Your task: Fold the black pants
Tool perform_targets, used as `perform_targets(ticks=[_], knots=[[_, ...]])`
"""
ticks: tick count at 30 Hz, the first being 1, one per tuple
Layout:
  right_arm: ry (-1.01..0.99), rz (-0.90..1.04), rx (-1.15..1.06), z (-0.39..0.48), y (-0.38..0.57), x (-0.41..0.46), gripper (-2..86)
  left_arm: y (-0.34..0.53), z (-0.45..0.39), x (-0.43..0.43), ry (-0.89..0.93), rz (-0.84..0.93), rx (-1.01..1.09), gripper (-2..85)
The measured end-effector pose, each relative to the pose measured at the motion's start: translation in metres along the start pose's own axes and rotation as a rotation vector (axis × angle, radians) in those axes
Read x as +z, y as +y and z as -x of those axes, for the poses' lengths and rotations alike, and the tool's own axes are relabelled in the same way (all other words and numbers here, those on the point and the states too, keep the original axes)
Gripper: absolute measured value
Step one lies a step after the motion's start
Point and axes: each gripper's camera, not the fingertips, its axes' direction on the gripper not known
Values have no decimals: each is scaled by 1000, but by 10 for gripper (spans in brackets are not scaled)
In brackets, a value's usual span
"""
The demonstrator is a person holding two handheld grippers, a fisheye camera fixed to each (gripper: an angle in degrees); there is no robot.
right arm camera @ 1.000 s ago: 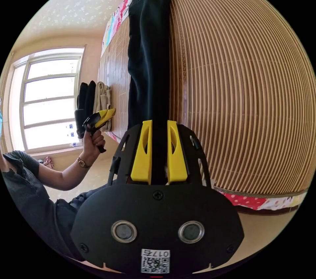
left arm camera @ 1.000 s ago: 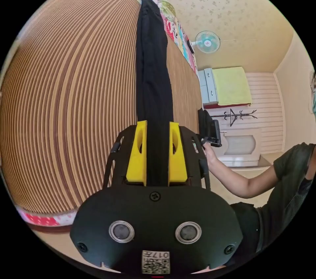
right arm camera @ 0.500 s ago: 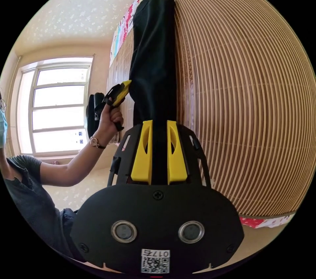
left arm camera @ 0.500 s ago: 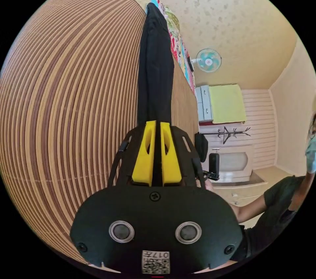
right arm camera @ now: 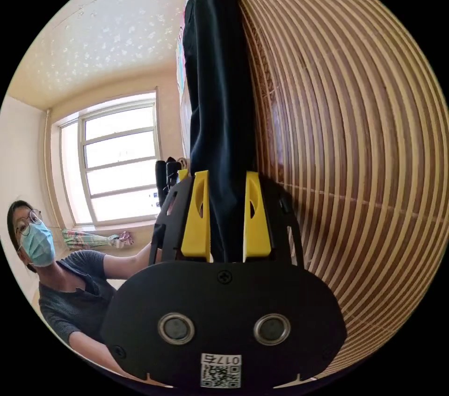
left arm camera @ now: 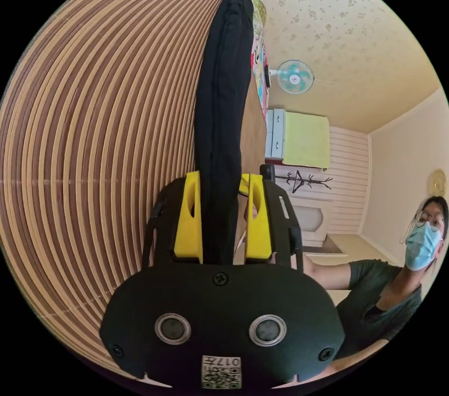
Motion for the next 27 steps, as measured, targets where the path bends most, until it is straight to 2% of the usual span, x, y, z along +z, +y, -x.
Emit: perform_targets(ticks=[2, 6, 12, 19, 21, 25, 27], knots=[[-140, -37, -64, 11, 7, -14, 49, 3, -20, -16, 171, 18, 80, 98], [-376, -193, -207, 71, 57, -62, 33, 24, -74, -56, 298, -1, 212, 57], [-283, -183, -347, 170, 114, -88, 27, 62, -174, -85, 253, 67, 345, 75], [-348, -198, -439, 237, 162, -112, 26, 109, -214, -104, 425, 122, 294, 59], [-393, -204, -500, 266, 179, -122, 25, 124, -229, -113, 476, 110, 303, 76], [-509, -245, -577, 307, 200, -146, 24, 157, -268, -136, 410, 59, 291, 203], [-591, -263, -634, 337, 212, -160, 23, 168, -285, -144, 423, 44, 314, 217]])
